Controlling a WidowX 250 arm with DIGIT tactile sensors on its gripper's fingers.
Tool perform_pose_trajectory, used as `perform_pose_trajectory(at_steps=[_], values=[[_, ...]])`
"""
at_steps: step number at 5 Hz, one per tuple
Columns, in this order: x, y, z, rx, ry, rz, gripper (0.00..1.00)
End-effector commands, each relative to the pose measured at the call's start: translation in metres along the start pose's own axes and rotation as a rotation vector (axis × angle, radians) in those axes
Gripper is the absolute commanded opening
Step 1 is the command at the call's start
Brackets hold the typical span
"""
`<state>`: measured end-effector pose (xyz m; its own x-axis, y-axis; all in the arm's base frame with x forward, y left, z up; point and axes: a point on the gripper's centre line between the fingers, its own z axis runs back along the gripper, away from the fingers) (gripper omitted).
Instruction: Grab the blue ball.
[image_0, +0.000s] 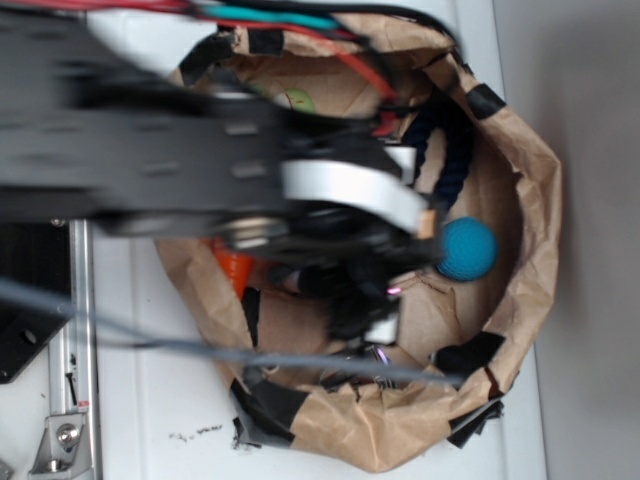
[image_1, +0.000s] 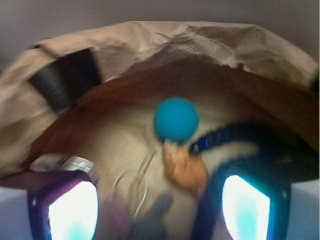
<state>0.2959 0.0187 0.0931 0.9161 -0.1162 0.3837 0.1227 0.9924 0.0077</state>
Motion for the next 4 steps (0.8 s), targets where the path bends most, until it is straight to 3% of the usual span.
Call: perform_pose_trajectory(at_steps=[1,2,3,4], values=[[0.039,0.008,-0.027,-0.049,-0.062,-0.033,1.0],[0.042,-0.021,-0.047,-0.084,-0.047,-0.127,0.43],[0.037,-0.027,-0.057,-0.018,-0.025,-0.168,0.0],[0.027,-0.021,-0.062,0.029,0.011,-0.169,0.0]])
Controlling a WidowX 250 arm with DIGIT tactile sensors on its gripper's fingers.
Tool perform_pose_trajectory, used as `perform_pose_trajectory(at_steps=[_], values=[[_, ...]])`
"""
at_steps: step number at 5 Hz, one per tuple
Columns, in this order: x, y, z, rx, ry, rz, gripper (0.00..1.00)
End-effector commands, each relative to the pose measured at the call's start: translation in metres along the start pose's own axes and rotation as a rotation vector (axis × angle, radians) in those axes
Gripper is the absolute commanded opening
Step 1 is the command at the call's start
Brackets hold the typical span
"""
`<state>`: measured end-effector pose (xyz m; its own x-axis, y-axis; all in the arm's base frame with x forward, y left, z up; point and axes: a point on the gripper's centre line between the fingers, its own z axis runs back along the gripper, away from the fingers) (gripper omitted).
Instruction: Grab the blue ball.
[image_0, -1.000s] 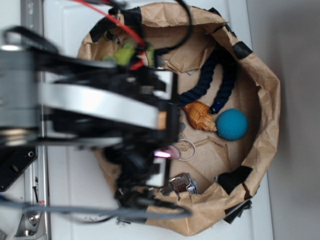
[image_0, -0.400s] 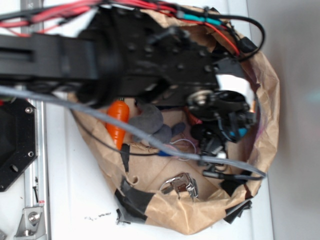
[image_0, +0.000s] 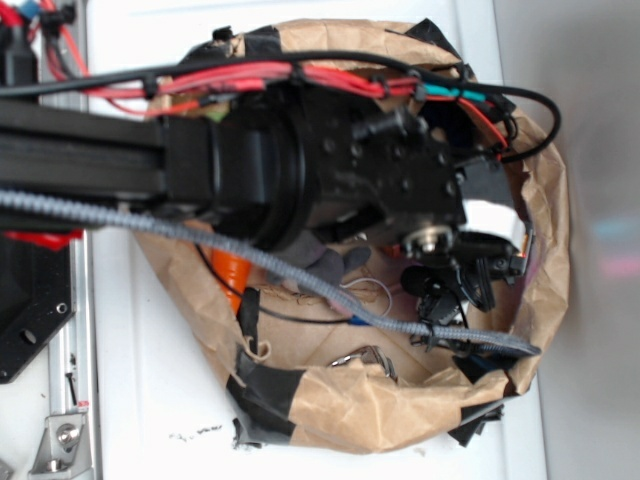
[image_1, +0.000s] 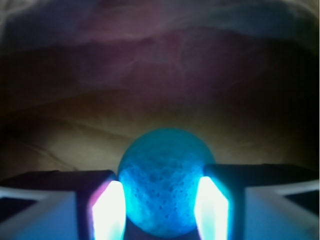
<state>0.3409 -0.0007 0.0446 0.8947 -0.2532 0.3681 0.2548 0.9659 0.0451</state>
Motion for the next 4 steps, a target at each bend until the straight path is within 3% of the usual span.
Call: perform_pose_trajectory(at_steps=[1,2,3,4], values=[[0.003,-0.005,0.024,0.074,-0.021,-0.02,0.0],[0.01,-0.005,0.069,0.065,-0.086,0.019,0.0],[0.01,-0.003,0.123,0.084,-0.081,0.026,0.0],[0.013,-0.003,0.166,0.22,0.212,-0.097,0.0]])
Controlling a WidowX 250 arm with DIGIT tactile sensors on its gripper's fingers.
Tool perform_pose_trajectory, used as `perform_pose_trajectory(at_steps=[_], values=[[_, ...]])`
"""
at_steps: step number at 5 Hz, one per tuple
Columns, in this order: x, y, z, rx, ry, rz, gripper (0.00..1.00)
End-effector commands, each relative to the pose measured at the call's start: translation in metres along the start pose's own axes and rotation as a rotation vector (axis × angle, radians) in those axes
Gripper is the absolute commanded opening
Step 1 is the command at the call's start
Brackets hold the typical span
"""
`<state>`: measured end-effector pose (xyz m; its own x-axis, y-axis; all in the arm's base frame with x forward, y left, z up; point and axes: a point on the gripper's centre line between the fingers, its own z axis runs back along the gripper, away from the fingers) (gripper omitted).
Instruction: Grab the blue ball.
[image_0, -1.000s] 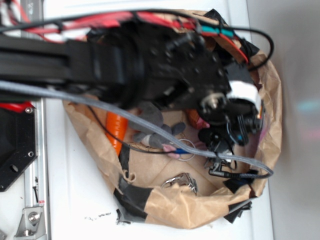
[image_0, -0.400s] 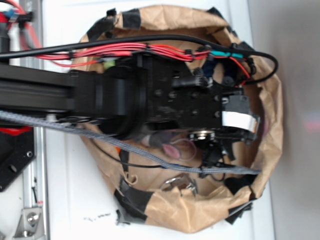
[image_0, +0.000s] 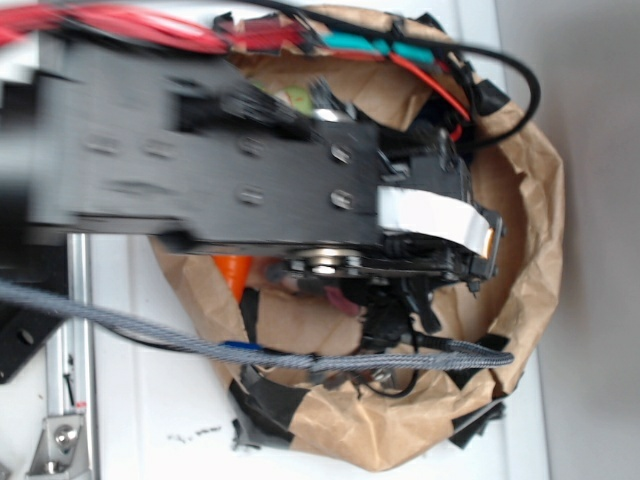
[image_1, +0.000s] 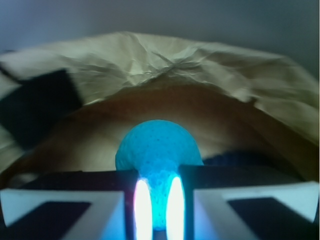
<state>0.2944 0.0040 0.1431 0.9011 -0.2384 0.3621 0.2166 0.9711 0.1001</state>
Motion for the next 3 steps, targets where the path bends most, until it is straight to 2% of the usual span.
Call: perform_pose_trajectory(at_steps=[1,2,3], values=[[0.01,0.004,0.059,0.025,0.156,0.122,0.0],[0.003,0.0,0.057,0.071,0.11,0.233,0.0],[-0.002,-0.005,0.053,-0.01,0.125,0.283,0.0]])
